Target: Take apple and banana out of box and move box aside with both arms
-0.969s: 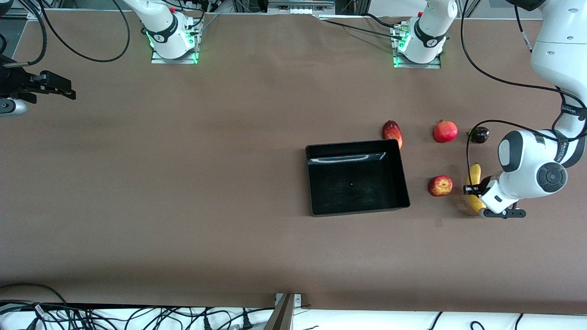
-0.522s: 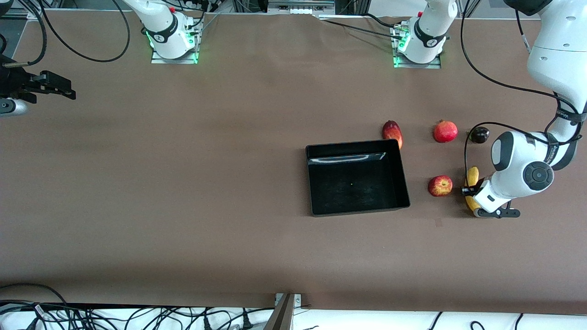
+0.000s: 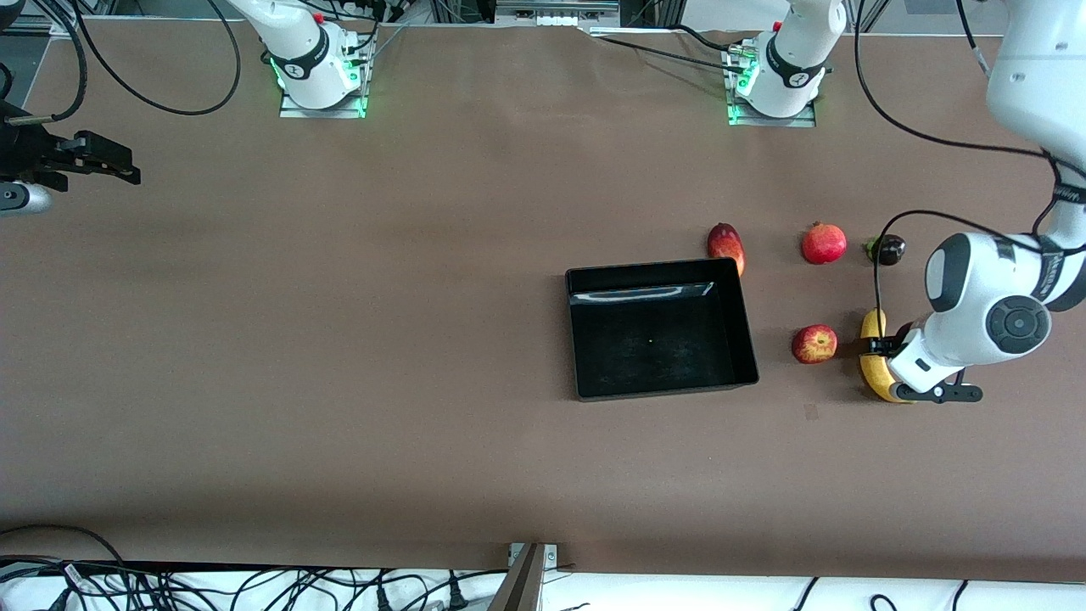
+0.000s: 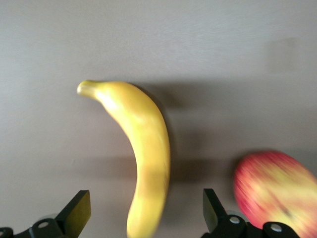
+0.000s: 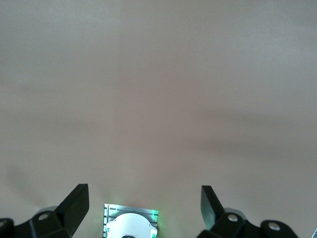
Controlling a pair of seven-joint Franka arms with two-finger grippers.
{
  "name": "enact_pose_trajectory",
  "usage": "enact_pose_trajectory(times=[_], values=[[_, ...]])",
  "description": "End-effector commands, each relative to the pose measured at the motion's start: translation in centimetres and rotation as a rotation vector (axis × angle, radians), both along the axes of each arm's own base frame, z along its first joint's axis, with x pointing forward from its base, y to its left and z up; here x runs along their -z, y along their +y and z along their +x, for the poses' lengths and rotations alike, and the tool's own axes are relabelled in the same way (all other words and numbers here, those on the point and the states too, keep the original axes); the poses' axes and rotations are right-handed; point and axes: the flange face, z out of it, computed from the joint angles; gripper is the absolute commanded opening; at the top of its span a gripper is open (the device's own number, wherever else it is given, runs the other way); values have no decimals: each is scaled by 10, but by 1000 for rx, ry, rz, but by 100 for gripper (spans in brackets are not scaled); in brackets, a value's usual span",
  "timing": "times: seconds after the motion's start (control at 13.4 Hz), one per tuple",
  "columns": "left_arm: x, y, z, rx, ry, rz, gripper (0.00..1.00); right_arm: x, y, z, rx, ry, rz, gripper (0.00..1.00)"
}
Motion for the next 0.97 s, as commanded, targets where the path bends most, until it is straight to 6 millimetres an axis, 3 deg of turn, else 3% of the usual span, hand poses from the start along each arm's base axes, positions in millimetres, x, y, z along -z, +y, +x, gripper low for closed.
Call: enact_pose_trajectory(times=[0.0,0.3,0.89], values=[[-88,-33,-17,-27,-8,-12,100,-3,0,0,12,5,17,100],[-179,-75,-38,-29,-28,-39,100,-3,0,0,13,4,16,100],[-316,-81,-71,-38,-88,-73,100,-4,1,1,8,-1,15,100]])
